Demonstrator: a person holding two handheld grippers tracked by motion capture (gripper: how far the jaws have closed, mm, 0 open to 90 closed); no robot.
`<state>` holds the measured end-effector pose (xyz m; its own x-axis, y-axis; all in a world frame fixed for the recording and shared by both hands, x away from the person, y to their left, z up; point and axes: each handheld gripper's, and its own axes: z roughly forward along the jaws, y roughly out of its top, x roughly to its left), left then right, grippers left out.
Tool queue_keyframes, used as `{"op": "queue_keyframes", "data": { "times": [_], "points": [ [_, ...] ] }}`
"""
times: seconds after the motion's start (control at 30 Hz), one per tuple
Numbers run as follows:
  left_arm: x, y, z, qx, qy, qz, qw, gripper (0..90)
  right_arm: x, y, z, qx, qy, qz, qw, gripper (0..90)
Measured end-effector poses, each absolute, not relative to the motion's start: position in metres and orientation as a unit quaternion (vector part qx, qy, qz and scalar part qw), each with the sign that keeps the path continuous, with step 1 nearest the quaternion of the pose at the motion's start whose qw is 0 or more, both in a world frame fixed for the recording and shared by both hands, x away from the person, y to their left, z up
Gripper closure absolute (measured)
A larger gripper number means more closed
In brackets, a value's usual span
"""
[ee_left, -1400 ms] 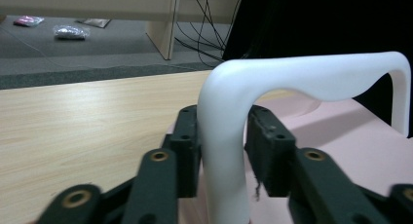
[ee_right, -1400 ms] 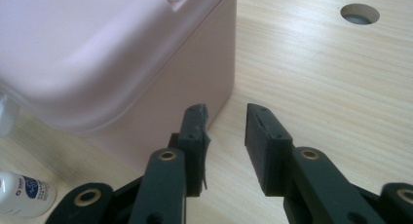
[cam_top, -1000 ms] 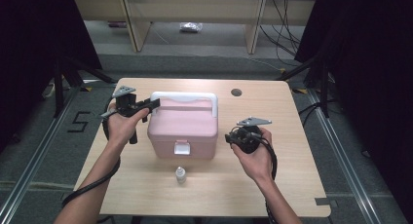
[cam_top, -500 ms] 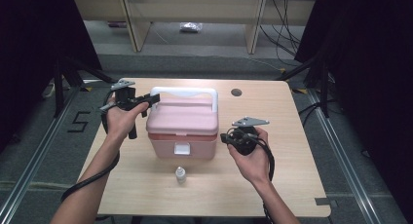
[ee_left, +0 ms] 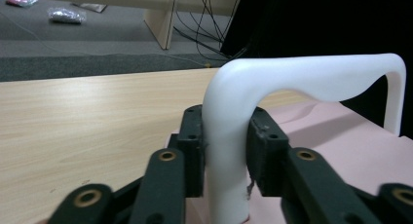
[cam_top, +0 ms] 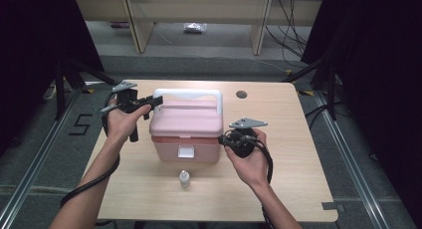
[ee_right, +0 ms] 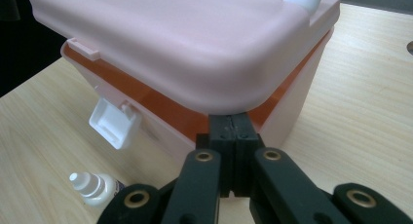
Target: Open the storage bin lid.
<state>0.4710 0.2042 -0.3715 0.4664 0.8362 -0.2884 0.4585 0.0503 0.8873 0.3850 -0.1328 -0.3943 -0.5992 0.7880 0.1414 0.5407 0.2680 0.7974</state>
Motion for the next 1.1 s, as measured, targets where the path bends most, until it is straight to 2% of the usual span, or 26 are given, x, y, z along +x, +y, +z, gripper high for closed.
{"op": "queue_keyframes", "data": {
  "times": [0.13, 0.23, 0.3, 0.5, 0.63, 0.73, 1.0, 1.1],
  "points": [
    [0.461, 0.207, -0.367, 0.674, 0.463, 0.2, 0.54, 52.8, 0.384, -0.132, -0.393, 0.433, 0.78, 0.432, 0.136, 90.0],
    [0.45, 0.21, -0.362, 0.674, 0.449, 0.216, 0.545, 52.6, 0.386, -0.133, -0.392, 0.424, 0.78, 0.439, 0.139, 90.0],
    [0.442, 0.213, -0.359, 0.674, 0.44, 0.225, 0.55, 56.6, 0.385, -0.132, -0.389, 0.432, 0.777, 0.436, 0.14, 90.0],
    [0.417, 0.219, -0.356, 0.672, 0.418, 0.222, 0.57, 76.7, 0.388, -0.131, -0.383, 0.432, 0.771, 0.446, 0.144, 90.0],
    [0.399, 0.22, -0.358, 0.675, 0.402, 0.222, 0.577, 85.9, 0.39, -0.132, -0.378, 0.422, 0.775, 0.442, 0.16, 90.0],
    [0.39, 0.22, -0.361, 0.677, 0.398, 0.219, 0.579, 89.1, 0.39, -0.132, -0.375, 0.422, 0.774, 0.444, 0.161, 90.0],
    [0.369, 0.224, -0.376, 0.675, 0.38, 0.221, 0.593, 89.5, 0.392, -0.131, -0.373, 0.426, 0.769, 0.448, 0.162, 90.0],
    [0.358, 0.22, -0.382, 0.691, 0.372, 0.219, 0.58, 89.5, 0.393, -0.131, -0.372, 0.421, 0.77, 0.45, 0.164, 90.0]
  ]
}}
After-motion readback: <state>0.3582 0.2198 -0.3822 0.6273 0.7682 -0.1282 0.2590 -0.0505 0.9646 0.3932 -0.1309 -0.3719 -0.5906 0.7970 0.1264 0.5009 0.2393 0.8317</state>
